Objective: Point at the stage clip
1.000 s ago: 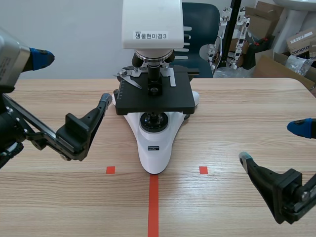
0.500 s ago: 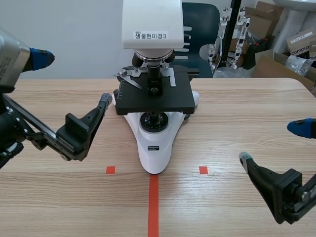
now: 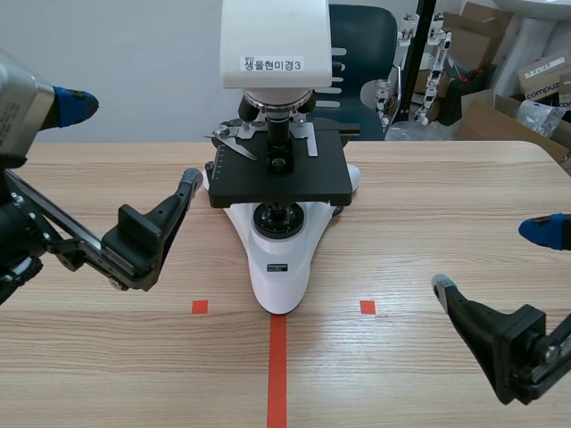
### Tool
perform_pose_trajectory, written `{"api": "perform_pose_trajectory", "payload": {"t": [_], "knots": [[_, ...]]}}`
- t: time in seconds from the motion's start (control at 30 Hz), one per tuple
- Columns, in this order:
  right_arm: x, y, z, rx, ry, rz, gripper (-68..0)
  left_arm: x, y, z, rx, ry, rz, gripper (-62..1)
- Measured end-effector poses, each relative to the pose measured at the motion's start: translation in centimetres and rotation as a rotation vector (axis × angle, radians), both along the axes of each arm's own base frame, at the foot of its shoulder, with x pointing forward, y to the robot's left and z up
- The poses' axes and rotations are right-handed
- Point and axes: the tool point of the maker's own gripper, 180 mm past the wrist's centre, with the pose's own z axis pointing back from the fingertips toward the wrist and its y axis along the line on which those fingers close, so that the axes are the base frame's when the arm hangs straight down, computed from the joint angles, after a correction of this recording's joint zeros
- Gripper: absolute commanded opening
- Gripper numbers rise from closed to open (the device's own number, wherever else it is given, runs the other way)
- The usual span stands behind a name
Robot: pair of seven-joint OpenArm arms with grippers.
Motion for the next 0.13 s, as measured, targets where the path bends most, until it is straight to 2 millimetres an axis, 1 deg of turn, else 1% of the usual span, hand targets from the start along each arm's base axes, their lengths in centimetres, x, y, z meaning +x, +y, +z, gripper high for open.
{"api": "perform_pose_trajectory", "payload": {"t": [0.13], "knots": [[0.0, 0.0, 0.0, 0.0, 0.0, 0.0, 0.4, 0.0, 0.0, 0.0, 0.0, 0.0, 0.0, 1.4]]}}
